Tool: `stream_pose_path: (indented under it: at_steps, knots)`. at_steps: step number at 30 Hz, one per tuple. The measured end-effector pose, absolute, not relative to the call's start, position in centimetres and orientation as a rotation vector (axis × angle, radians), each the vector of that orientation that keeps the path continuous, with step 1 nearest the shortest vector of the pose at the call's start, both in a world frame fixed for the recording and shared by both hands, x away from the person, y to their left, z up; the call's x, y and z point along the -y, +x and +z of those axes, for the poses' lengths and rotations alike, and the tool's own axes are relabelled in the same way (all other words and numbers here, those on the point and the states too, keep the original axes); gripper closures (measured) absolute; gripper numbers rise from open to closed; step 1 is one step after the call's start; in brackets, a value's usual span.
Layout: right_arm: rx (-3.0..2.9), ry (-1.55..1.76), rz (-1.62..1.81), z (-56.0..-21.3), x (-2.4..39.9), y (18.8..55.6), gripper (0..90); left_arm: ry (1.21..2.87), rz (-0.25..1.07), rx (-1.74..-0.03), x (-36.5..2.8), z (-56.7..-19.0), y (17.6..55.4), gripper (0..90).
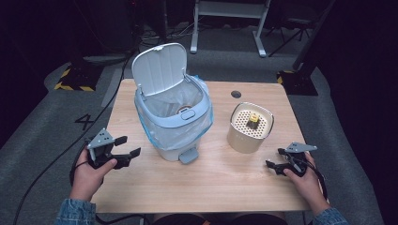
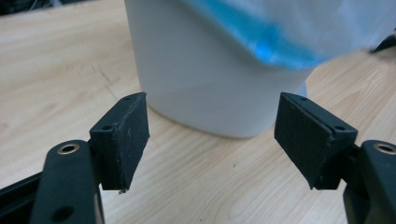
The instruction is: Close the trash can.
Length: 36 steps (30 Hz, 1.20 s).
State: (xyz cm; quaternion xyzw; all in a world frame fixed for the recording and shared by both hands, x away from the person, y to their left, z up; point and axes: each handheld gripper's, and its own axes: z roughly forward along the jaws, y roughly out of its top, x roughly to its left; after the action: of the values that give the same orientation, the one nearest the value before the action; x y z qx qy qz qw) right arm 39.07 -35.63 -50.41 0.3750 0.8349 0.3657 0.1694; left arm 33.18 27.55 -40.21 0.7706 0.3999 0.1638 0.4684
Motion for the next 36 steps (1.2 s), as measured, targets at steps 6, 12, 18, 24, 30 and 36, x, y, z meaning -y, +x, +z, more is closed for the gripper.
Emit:
stream_pose_path:
  at_steps: [6, 12, 18, 24, 30, 36]
  knots:
    - [-2.364, 1.079, 1.033, -50.4, 35.5, 39.0, 15.8, 1.854, 0.439, -0.942, -27.9, -36.5, 33.7, 27.6]
    - [-2.362, 1.082, 1.034, -50.4, 35.5, 39.0, 15.8, 1.803, 0.535, -0.943, -27.8, -33.1, 34.6, 26.9]
    - [-2.362, 1.082, 1.033, -50.4, 35.5, 39.0, 15.8, 1.806, 0.559, -0.904, -27.4, -30.7, 35.9, 29.4]
    - [-2.362, 1.082, 1.033, -50.4, 35.5, 39.0, 15.8, 1.739, 0.571, -0.936, -27.3, -28.3, 37.8, 30.5]
    - [-2.362, 1.082, 1.033, -50.4, 35.5, 39.0, 15.8, 1.746, 0.586, -0.888, -26.4, -26.6, 39.0, 33.0]
    - [-2.362, 1.082, 1.033, -50.4, 35.5, 39.0, 15.8, 1.714, 0.584, -0.870, -25.9, -25.3, 40.1, 34.6]
